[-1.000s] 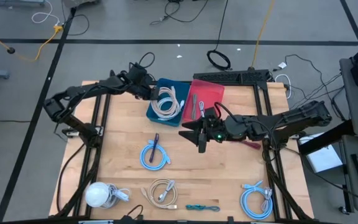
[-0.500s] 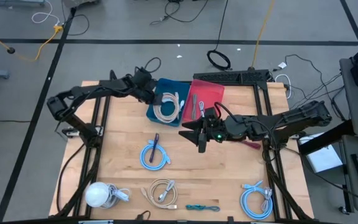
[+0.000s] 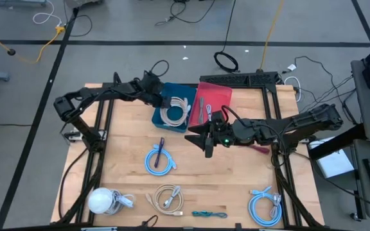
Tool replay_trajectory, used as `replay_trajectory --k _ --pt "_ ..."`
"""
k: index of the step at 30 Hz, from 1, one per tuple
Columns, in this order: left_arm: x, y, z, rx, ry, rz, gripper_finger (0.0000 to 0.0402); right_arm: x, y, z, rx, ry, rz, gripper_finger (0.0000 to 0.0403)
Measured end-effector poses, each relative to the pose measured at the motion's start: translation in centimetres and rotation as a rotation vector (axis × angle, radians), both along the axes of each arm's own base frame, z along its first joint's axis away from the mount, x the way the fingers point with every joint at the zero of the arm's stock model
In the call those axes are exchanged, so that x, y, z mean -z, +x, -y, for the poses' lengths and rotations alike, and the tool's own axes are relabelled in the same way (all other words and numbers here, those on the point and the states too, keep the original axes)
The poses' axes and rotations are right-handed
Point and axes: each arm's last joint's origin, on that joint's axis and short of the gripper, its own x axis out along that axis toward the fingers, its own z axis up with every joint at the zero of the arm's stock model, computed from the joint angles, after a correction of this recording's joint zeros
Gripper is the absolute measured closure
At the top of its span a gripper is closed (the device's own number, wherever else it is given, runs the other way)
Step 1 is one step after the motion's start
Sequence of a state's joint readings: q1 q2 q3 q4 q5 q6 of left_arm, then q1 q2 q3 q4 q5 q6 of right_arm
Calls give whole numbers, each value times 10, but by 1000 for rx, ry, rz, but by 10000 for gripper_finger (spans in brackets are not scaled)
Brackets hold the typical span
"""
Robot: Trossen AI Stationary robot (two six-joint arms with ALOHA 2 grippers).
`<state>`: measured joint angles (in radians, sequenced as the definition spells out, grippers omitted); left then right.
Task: Pick & Place USB Port
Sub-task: Put the large brown charger cable into the blue bin, then put the small black and violet charger cable into the pink bin
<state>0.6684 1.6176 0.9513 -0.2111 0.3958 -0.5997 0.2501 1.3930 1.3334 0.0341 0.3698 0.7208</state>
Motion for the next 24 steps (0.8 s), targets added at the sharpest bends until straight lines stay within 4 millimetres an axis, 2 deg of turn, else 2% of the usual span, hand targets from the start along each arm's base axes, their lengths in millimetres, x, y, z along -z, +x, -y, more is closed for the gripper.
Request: replay_trajectory --k 8,12,18,24 --pt "1 -1 0 -5 58 -53 230 0 0 1 2 0 0 167" --pt "-3 -2 1 27 116 -157 189 0 1 3 10 4 0 167" --pt "-25 6 6 95 295 -334 145 0 2 7 21 4 0 167" --pt "-57 19 13 163 497 -464 136 0 3 12 36 1 -1 167"
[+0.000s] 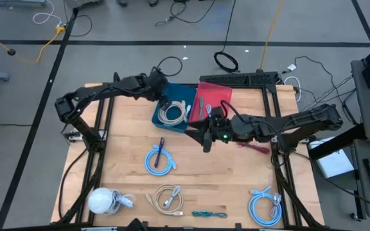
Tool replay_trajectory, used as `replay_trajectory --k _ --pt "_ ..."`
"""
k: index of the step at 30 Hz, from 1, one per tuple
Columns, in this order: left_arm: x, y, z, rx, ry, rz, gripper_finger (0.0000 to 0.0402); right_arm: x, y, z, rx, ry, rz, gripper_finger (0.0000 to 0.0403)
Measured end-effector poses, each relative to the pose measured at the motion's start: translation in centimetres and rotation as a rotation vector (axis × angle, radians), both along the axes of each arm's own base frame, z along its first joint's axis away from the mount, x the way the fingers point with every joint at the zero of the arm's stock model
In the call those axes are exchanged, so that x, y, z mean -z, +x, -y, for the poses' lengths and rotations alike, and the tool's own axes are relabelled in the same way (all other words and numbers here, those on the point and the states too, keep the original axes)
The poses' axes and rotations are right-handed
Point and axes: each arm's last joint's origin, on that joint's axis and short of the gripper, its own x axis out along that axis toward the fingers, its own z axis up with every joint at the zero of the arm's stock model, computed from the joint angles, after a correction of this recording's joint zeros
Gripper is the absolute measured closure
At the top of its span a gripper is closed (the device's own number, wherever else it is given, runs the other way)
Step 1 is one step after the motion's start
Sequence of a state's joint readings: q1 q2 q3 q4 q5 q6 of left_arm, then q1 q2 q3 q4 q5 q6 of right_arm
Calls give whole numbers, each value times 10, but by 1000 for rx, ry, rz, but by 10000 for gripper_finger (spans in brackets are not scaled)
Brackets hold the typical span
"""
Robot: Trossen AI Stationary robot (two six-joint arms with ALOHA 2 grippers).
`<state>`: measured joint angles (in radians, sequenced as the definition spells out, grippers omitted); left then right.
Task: Pick & Place USB Port
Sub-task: Put the small black and violet charger cable into the pink bin
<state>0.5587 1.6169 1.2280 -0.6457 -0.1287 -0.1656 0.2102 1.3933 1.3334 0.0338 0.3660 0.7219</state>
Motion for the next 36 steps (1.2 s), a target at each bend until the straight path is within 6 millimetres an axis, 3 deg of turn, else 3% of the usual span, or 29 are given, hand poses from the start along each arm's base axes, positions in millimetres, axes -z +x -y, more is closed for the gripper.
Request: replay_trajectory --k 8,14,21,28,36 --pt "-45 5 7 7 99 -45 135 2 0 0 0 -5 -17 167" --pt "-95 3 35 104 26 112 135 3 0 0 -19 -5 -32 167" --pt "-133 -29 95 213 -99 189 135 3 0 -7 -167 11 -36 167" --pt "-159 -59 163 202 -167 304 135 1 -4 -25 -340 6 -10 167" --pt "-162 -69 249 74 -199 447 135 2 -15 -59 -598 46 -35 167"
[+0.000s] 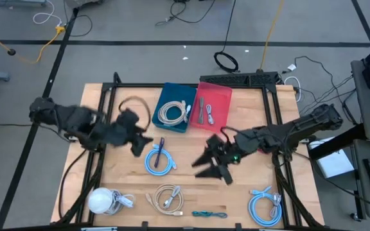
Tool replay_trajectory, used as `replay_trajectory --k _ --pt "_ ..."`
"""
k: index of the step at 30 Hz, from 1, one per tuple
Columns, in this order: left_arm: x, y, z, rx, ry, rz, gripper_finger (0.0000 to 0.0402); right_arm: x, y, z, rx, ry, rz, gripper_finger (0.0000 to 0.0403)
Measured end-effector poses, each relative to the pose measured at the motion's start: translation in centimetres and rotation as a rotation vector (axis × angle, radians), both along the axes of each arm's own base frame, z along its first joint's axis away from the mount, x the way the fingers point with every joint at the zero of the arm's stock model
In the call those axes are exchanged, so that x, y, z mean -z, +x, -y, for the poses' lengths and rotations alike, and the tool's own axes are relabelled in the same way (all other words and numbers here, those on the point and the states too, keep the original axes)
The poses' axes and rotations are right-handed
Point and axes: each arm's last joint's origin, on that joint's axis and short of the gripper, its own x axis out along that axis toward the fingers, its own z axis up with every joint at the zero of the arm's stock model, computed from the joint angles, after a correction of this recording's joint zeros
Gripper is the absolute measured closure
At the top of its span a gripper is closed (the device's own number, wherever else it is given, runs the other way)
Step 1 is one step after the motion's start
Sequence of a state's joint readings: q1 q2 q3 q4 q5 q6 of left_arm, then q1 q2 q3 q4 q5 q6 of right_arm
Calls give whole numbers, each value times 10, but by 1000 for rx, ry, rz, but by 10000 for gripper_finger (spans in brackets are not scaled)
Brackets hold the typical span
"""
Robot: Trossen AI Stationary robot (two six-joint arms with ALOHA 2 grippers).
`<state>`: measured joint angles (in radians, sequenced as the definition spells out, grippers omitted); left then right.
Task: Pick & Place USB Port
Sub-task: Put the small black and violet charger cable into the pink bin
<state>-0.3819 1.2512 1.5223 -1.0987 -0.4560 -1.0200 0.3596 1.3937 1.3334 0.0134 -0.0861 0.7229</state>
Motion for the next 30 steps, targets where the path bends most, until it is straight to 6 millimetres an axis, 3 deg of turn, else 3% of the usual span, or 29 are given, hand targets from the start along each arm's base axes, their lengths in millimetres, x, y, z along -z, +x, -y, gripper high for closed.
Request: replay_trajectory --k 5,9,14,18,23,26,30 --pt "20 13 51 -53 -80 14 135 4 -17 -35 -106 4 -45 167" --pt "46 29 92 -36 -103 -28 135 12 -32 -58 -94 -63 -114 174" --pt "90 46 133 -25 -116 -151 135 19 -44 -70 5 -105 -174 195" --pt "123 55 153 24 -53 -253 135 24 -50 -75 55 -146 -200 205" --pt "152 57 154 -16 69 -402 135 37 -56 -70 133 -213 -336 202" --pt "164 56 137 -145 159 -540 135 46 -60 -65 174 -234 -437 199" --pt "165 64 108 -279 194 -639 135 48 -61 -63 233 -238 -453 198"
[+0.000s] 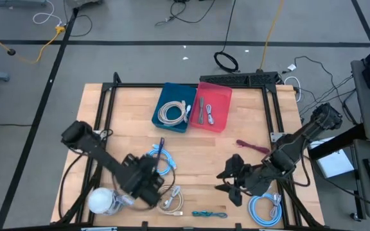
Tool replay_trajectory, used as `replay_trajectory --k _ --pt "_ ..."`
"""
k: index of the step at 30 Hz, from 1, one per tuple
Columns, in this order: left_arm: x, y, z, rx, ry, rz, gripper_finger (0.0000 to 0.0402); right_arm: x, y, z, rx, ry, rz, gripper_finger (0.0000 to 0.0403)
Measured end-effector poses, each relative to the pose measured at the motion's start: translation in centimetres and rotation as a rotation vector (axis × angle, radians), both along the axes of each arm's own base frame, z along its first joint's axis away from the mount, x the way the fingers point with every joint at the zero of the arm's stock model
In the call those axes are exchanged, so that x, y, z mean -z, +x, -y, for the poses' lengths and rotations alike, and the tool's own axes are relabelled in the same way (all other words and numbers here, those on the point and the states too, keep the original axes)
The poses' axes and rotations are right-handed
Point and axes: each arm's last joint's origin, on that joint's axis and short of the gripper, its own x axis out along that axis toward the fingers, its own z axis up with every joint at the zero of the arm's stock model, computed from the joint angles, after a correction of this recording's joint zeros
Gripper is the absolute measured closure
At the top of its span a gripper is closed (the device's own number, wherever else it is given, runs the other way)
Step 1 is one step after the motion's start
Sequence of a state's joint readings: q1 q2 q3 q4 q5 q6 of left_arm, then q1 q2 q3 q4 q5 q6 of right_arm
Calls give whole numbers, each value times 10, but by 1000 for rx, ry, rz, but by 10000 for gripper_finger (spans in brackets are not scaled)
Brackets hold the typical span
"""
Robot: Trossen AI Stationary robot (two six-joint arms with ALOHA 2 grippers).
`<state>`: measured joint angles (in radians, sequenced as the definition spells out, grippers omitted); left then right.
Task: Pick & Place USB Port
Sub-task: Put the small black and violet charger cable into the pink bin
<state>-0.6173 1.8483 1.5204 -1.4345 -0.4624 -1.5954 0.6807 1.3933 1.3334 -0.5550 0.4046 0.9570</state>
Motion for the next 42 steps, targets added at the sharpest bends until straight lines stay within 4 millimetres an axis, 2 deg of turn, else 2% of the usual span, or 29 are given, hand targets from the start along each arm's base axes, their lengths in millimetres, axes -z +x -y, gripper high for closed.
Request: replay_trajectory --k 5,8,12,15,24,35,42 --pt "2 27 -39 -36 -49 -37 135 -4 3 -1 31 8 57 198" --pt "13 39 -62 -59 -110 -46 135 -5 4 -1 36 13 74 198" --pt "31 43 -89 -97 -163 -108 135 -7 4 -2 50 12 92 198" --pt "45 41 -99 -99 -192 -148 135 -8 3 -3 45 21 103 198" --pt "63 46 -110 -97 -264 -92 144 -10 3 -6 29 21 128 199" --pt "64 46 -111 -97 -256 -79 258 -10 3 -6 22 17 130 200" --pt "81 43 -116 -112 -298 -71 287 -14 5 -8 16 31 164 200"
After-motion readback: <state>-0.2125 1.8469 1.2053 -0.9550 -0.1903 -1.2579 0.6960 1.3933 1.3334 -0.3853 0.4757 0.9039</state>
